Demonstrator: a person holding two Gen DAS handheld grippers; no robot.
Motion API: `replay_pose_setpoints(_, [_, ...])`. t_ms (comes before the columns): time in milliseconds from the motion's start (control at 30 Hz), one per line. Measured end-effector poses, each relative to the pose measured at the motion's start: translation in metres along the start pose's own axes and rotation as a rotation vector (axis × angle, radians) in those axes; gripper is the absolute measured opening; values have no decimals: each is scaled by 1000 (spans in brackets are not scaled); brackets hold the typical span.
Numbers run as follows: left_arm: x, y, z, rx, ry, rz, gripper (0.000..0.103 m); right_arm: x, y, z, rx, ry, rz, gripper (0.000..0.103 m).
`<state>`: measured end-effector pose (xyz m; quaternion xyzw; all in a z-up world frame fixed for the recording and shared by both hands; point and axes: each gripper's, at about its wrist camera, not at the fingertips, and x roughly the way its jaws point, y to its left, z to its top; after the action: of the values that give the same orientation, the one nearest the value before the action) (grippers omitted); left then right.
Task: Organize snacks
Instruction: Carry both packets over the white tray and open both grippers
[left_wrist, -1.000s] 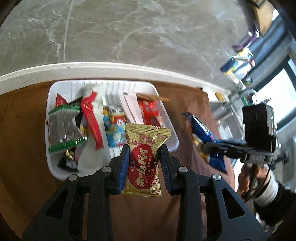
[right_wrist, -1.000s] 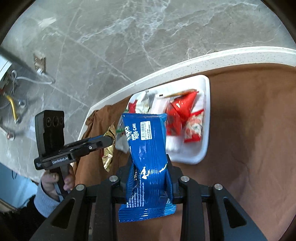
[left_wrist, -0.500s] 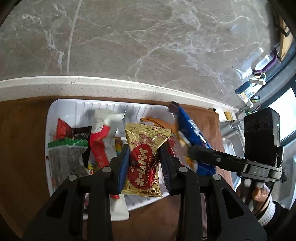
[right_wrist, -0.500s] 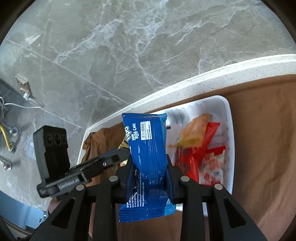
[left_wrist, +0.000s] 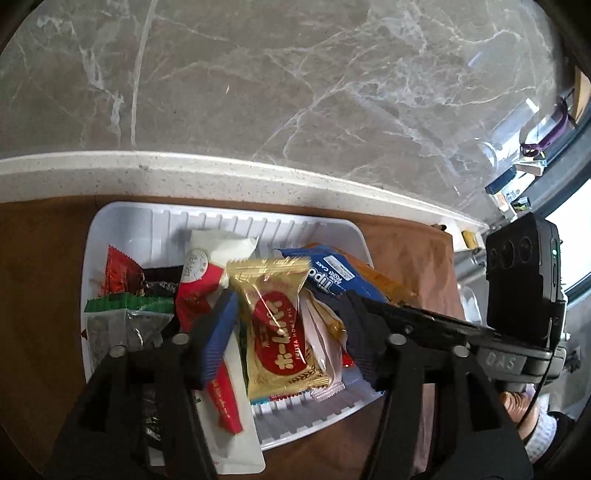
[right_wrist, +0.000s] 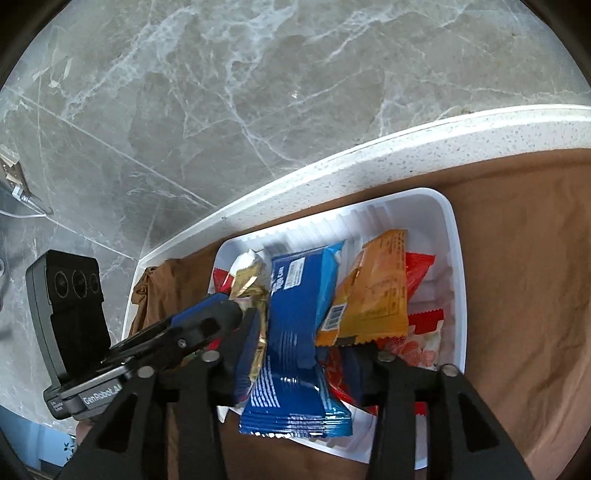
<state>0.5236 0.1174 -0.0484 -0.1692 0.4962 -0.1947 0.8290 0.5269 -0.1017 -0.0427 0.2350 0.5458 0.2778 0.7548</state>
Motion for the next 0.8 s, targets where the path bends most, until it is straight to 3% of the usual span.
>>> replay_pose_setpoints(533, [-41,-23,-9,63,-93,54,61,-50,22,-15,-101,-105,-14,70])
replay_pose_setpoints(800, [-81,-38,-28,68,-152,95,64,-88,31,-39,-149,-163,-32,74])
